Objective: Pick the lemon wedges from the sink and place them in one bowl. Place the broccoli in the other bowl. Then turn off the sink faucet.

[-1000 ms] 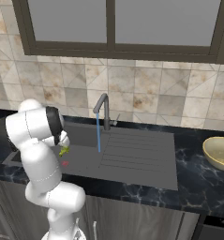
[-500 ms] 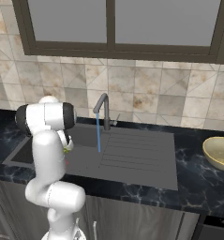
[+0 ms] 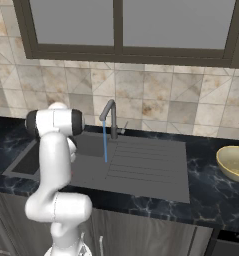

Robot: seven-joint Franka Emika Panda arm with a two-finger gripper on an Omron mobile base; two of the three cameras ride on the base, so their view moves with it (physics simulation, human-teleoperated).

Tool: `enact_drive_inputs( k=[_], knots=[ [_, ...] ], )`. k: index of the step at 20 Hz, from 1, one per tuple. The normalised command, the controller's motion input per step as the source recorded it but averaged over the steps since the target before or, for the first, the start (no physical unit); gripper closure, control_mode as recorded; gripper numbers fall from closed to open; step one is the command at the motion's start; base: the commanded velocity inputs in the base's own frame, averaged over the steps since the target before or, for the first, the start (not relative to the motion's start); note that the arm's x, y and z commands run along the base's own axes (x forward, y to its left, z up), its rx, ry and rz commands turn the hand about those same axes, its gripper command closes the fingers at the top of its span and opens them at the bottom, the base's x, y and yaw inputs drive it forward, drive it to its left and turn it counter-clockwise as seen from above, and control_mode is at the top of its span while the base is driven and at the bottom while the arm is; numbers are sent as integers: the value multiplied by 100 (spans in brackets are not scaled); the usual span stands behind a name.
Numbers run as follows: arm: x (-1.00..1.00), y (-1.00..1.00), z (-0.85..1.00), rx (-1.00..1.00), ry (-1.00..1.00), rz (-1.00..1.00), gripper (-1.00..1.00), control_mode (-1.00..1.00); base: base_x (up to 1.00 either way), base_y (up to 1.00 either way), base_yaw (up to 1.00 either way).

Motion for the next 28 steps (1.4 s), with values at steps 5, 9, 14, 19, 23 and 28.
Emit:
enact_drive_inputs(
  k=[5,9,14,19,23,28],
  knots=[
    [21,1,-47,0,0,-6,-100,-100,0,0,0],
    [18,-10,-51,0,0,-1,-100,-100,0,0,0],
    [23,-7,-49,0,0,0,100,-100,0,0,0],
    [34,0,-27,0,0,0,100,-100,0,0,0],
    [26,-1,-4,0,1,0,100,-100,0,0,0],
    [0,-23,18,1,0,-1,100,-100,0,0,0]
  ],
)
